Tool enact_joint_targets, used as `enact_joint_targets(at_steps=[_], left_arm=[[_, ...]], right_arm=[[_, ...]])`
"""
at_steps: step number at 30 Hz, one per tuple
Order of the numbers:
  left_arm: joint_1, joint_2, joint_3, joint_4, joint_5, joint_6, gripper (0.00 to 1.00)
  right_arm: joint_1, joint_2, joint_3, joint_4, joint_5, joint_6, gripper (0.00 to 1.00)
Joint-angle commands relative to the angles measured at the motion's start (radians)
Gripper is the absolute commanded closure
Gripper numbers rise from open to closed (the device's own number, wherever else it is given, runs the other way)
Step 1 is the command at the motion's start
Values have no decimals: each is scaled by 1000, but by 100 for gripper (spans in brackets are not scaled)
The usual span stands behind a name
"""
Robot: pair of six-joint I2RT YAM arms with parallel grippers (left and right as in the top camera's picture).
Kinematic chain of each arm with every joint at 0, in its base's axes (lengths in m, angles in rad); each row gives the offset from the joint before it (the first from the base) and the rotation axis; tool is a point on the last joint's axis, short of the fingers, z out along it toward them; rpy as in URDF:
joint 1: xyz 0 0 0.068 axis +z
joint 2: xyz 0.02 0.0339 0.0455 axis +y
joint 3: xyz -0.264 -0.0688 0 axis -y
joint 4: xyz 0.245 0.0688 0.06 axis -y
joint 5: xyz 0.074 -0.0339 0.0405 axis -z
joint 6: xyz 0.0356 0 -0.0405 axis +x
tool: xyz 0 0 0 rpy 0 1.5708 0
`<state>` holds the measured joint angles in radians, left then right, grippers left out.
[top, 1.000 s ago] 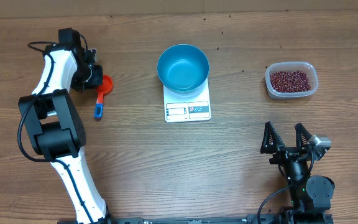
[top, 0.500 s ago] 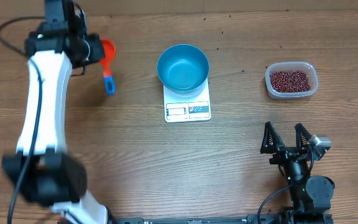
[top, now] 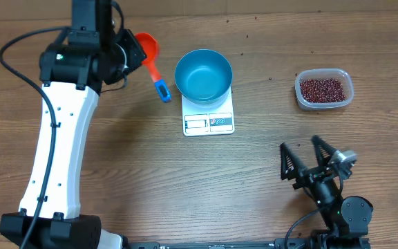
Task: Scoop item into bowl and weigh 150g on scale
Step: 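Grasp the red scoop with the left gripper and lift it, then carry the scoop toward the right gripper above the scale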
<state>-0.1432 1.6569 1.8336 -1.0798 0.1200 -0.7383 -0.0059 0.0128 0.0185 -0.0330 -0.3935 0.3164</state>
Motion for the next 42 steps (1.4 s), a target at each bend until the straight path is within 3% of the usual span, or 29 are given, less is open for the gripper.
enact_joint_targets(at_steps=[1,10,20,29,35,42], left_arm=[[-18,3,-1,-13,5,-101,96],[-62,-38,-1,-89,47,-108,96],[-129,-222,-1,-146,47,-115,96],[-154,-285,-1,-205,46,-328,96],[-154,-269,-1,-203,45,-485,96],[-154,-225,-1,-204,35,-550,96]], right_arm=[[6,-10,-2,1,-199,63,0],[6,-10,123,-47,-351,236,0],[6,91,433,-293,-508,241,0],[6,398,649,-328,-716,233,0],[6,594,662,-225,-743,233,0],[6,785,662,-149,-716,264,0]])
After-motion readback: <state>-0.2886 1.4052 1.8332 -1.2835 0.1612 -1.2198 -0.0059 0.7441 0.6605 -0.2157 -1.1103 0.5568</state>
